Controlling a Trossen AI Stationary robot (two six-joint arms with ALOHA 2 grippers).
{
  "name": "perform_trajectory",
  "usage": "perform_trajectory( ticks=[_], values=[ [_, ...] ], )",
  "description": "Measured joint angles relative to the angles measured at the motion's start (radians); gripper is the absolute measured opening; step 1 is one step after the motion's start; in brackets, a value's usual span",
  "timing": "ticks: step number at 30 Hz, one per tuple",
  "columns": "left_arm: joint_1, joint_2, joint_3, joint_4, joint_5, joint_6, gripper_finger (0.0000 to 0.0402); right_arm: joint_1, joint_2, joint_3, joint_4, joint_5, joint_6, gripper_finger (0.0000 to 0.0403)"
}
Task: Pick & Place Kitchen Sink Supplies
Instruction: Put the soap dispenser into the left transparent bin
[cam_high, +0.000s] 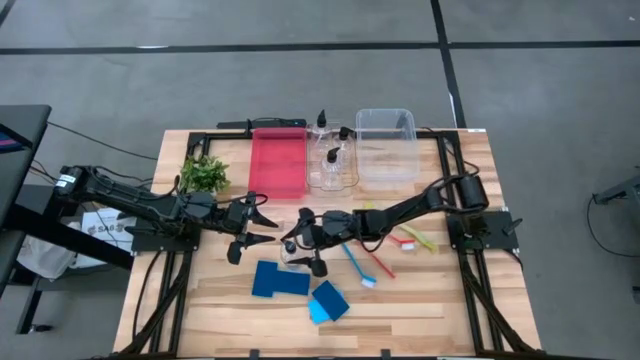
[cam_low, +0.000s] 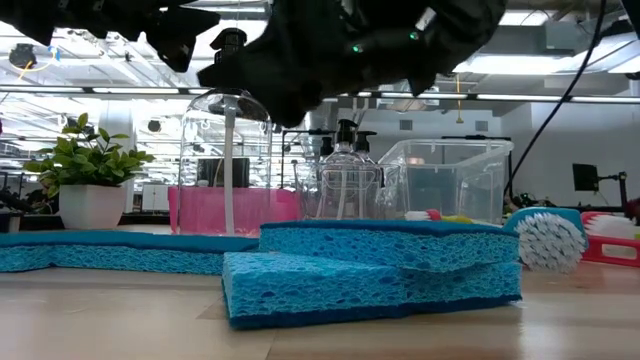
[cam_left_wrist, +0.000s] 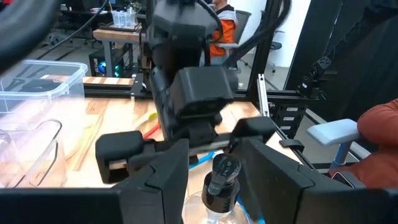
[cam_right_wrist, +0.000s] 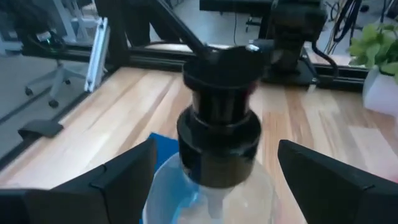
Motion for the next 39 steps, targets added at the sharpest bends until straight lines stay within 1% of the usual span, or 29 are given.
perform_trajectory(
  ticks=[3,10,15,22,30,33,37,39],
  values=[
    [0.000,0.000,0.000,-0.001,0.000,0.000,0.0161,-0.003,0.009,0.037,-0.010,-0.002,-0.011,0.0327],
    [0.000,0.000,0.000,-0.001,0.000,0.000,0.0161,-0.007,0.009,0.047,-0.016,-0.002,-0.013,0.0324],
    [0.000,0.000,0.000,-0.001,0.000,0.000,0.0161,-0.006,0.009,0.047,-0.029,-0.001,-0.013,0.0301],
    [0.000,0.000,0.000,-0.001,0.000,0.000,0.0161,-0.005,0.009,0.047,-0.034,-0.002,-0.010,0.0235],
    [0.000,0.000,0.000,-0.002,0.000,0.000,0.0161,-0.005,-0.014,0.047,-0.088,-0.002,-0.013,0.0119],
    [0.000,0.000,0.000,-0.001,0.000,0.000,0.0161,-0.005,-0.025,0.048,-0.101,-0.002,-0.013,0.0118],
    [0.000,0.000,0.000,-0.002,0.000,0.000,0.0161,-0.006,-0.070,0.047,-0.153,-0.003,-0.013,0.0118],
    [0.000,0.000,0.000,-0.002,0.000,0.000,0.0161,-0.006,-0.098,0.047,-0.178,-0.002,-0.013,0.0127]
  ],
)
